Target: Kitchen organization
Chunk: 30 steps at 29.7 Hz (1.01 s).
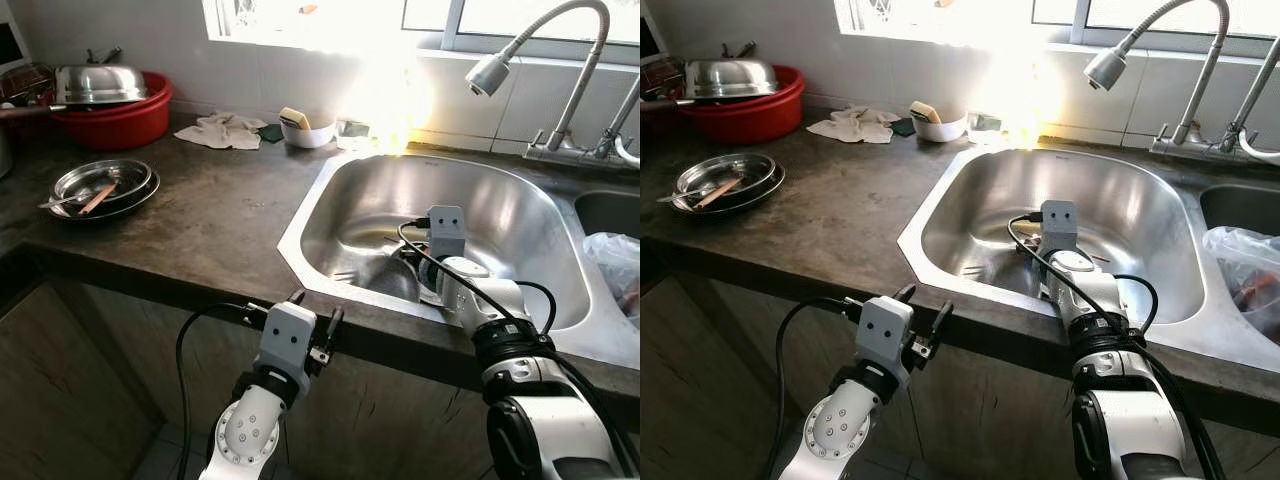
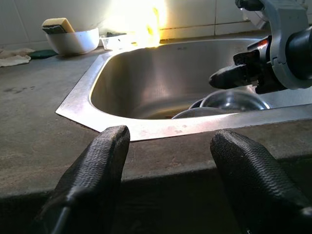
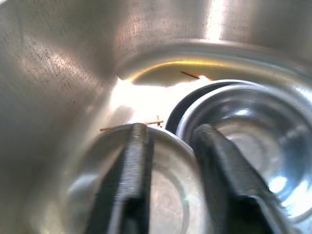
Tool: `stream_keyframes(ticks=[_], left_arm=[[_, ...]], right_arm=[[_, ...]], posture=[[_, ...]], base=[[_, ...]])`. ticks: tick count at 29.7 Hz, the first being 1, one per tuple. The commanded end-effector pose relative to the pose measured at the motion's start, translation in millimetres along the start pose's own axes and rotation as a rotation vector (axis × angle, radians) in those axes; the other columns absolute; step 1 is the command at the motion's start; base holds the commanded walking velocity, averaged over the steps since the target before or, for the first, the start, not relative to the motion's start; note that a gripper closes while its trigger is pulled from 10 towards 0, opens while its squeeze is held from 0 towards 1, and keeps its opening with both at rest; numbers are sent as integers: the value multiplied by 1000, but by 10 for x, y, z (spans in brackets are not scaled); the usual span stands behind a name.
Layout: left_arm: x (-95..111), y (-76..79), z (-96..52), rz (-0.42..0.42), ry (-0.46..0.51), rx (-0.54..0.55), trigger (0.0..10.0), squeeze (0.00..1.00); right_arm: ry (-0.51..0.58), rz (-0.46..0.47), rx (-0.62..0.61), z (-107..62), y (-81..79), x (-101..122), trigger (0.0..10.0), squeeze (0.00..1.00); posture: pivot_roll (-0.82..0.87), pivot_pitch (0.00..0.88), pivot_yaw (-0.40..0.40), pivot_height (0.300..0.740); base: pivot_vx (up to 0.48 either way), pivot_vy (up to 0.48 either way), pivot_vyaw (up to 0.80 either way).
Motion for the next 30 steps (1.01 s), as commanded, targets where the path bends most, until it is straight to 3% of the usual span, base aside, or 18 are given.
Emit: stream_keyframes(ticks=[1, 5, 6, 7, 8, 10, 12, 13, 19, 25, 30], left_arm=[[39, 16, -6, 8, 5, -2, 10000, 0], [39, 29, 1, 9, 5, -7, 10000, 0], [41, 31, 6, 7, 6, -7, 10000, 0], [42, 32, 9, 5, 6, -8, 10000, 0], [39, 30, 13, 5, 4, -7, 10000, 0], [37, 23, 22, 3, 2, -4, 10000, 0], [36, 5, 34, 4, 0, -1, 10000, 0], [36, 5, 34, 4, 0, -1, 10000, 0], [27, -41, 63, 18, -5, 19, 10000, 0], [21, -131, 96, 6, -13, 53, 10000, 0], [7, -139, 76, -5, -17, 47, 10000, 0]], right_arm=[[34, 9, -6, -12, 42, 84, 10000, 1000], [91, 6, -48, -73, 110, 138, 10000, 988], [115, 1, -57, -96, 122, 169, 10000, 796], [132, -3, -64, -112, 130, 190, 10000, 796], [147, -1, -70, -134, 132, 210, 10000, 0], [228, 1, -98, -233, 149, 323, 10000, 0], [349, -51, -147, -434, 146, 473, 10000, 0], [349, -51, -147, -434, 146, 473, 10000, 0], [509, -141, -188, -811, 77, 582, 10000, 0], [581, -184, -224, -1200, 23, 421, 10000, 0], [564, -231, -194, -1369, -123, 148, 10000, 0]], posture=[[134, 34, -57, 740], [130, 29, -55, 740], [130, 28, -53, 740], [130, 28, -53, 740], [127, 25, -52, 740], [128, 24, -52, 740], [123, 19, -46, 740], [123, 19, -46, 740], [113, 6, -38, 740], [106, 0, -35, 740], [105, 0, -31, 740]], base=[[0, 0, 0], [0, 0, 0], [0, 0, 0], [0, 0, 0], [0, 0, 0], [0, 0, 0], [0, 0, 0], [0, 0, 0], [0, 0, 0], [0, 0, 0], [0, 0, 0]])
Point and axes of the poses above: a point about 5 cm out from each wrist's last joint towards the gripper, its own z axis pointing out of the wrist towards the gripper, its own x axis along the axis of the wrist's last joint, y = z × x, the point moved 6 cm from there along z, pointing out of the wrist towards the gripper, and after that the axes turned 14 degrees about -z, right-handed, at the moved point
